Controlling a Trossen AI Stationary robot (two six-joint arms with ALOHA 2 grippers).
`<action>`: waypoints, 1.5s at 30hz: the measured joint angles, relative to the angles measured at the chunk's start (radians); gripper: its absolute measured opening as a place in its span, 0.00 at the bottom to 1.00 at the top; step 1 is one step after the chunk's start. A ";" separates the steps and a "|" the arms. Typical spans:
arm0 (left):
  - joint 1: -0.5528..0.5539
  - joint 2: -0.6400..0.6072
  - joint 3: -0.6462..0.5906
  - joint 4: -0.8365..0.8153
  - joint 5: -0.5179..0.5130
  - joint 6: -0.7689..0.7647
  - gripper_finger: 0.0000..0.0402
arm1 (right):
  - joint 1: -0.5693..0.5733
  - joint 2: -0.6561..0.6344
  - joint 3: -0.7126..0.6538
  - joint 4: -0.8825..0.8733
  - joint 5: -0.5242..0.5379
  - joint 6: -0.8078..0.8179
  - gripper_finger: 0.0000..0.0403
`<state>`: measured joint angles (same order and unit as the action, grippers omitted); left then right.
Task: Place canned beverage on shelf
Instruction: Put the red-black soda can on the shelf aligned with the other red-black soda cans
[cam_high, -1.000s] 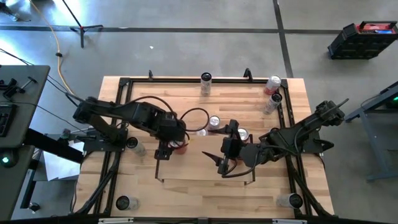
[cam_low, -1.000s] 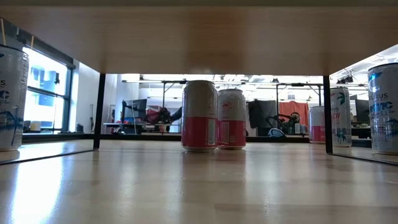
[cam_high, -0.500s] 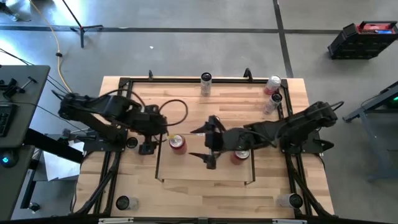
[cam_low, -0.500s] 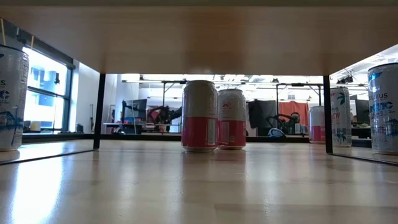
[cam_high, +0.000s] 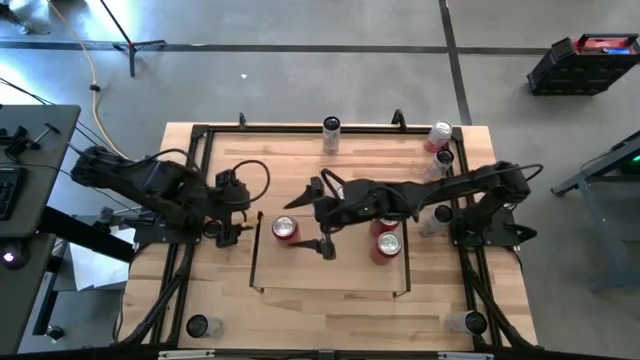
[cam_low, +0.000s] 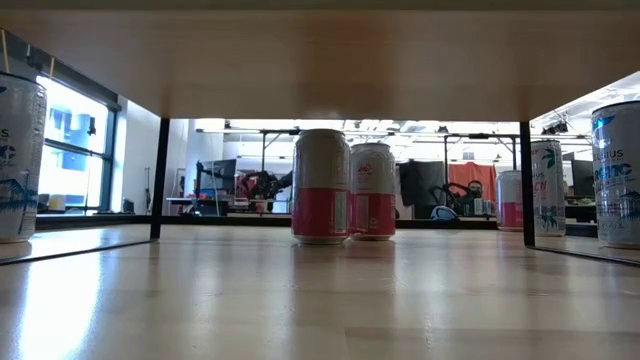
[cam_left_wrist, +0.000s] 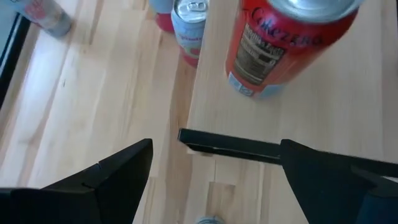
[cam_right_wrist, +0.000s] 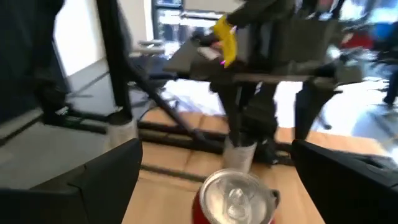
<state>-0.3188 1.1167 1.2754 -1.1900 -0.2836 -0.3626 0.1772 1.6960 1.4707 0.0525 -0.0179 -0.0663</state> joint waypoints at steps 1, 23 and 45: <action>-0.003 -0.011 -0.007 0.003 -0.001 0.003 0.85 | -0.009 0.005 0.000 0.007 -0.024 0.005 0.99; -0.032 -0.154 -0.217 0.227 -0.321 -0.161 0.85 | -0.085 0.057 0.000 -0.013 -0.117 -0.074 0.99; -0.032 -0.155 -0.217 0.272 -0.324 -0.133 0.85 | -0.114 0.113 0.000 0.003 -0.231 -0.092 0.99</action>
<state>-0.3508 0.9619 1.0588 -0.9184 -0.6071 -0.4954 0.0631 1.8093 1.4704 0.0553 -0.2489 -0.1581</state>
